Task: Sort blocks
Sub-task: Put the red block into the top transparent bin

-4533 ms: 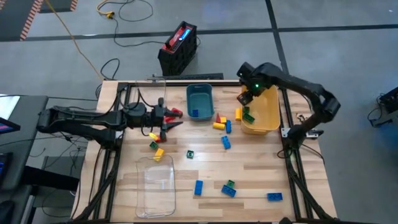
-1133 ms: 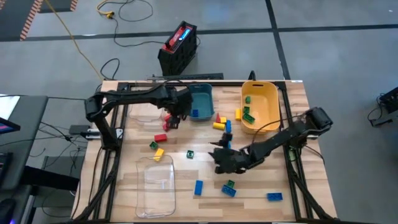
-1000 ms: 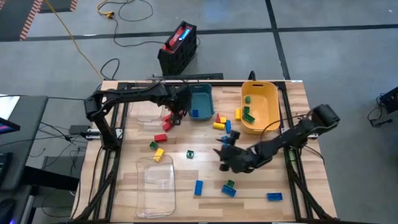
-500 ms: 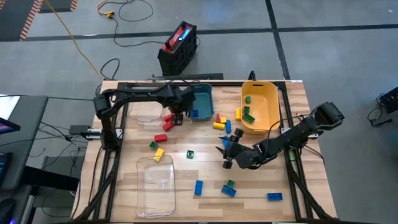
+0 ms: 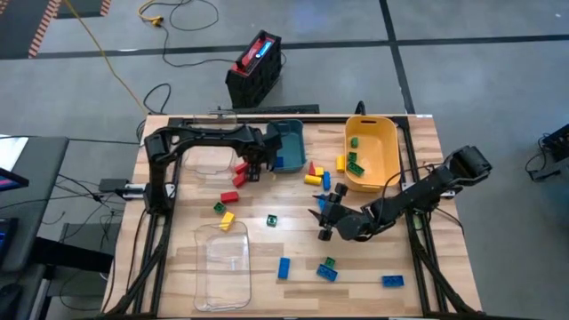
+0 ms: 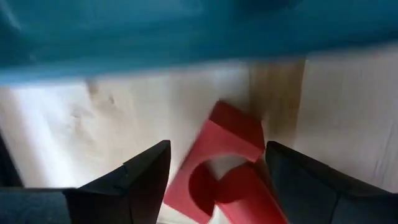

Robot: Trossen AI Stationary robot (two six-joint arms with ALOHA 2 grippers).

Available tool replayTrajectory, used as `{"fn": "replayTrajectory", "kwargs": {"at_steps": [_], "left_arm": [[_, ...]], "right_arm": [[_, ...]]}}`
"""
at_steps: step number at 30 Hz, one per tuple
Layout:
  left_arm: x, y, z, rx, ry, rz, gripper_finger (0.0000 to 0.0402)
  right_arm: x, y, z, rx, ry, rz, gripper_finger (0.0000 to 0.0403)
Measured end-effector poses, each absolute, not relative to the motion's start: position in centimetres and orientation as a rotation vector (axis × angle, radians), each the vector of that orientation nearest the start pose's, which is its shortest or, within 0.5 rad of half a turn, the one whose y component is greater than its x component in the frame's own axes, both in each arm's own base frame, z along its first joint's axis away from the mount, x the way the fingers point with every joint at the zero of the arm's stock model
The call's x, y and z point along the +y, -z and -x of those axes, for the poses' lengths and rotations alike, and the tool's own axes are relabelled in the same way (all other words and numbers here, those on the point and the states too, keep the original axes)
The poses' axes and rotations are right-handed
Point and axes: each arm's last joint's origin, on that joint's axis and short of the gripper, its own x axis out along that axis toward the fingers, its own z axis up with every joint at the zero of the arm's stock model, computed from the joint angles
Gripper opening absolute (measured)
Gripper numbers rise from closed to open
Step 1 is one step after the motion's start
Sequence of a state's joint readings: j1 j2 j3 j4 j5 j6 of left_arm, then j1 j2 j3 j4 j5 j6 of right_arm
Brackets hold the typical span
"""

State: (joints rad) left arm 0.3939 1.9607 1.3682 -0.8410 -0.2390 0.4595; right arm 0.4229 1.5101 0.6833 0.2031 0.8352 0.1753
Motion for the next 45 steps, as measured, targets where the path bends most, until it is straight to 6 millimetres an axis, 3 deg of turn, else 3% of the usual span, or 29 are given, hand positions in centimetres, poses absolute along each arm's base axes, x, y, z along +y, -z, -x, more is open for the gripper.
{"fn": "replayTrajectory", "kwargs": {"at_steps": [7,20,27,39,45], "left_arm": [[14.8,-15.0,-34.3,1.583,-0.156,-0.251,0.0248],[14.3,-15.4,-34.5,1.6,-0.15,-0.298,0.0131],[13.7,-15.9,-34.8,1.612,-0.184,-0.392,0.0135],[13.2,-21.5,-35.1,1.491,-0.251,-0.41,0.0138],[12.3,-25.6,-32.6,1.476,-0.315,-0.319,0.0138]], "right_arm": [[9.7,-17.6,-26.9,0.47,0.439,0.201,0.0221],[9.7,-17.6,-26.8,0.472,0.439,0.202,0.0206],[9.7,-17.6,-26.8,0.473,0.439,0.202,0.0194],[9.7,-17.7,-26.9,0.469,0.438,0.198,0.0191],[9.7,-17.6,-26.8,0.476,0.441,0.195,0.0191]]}}
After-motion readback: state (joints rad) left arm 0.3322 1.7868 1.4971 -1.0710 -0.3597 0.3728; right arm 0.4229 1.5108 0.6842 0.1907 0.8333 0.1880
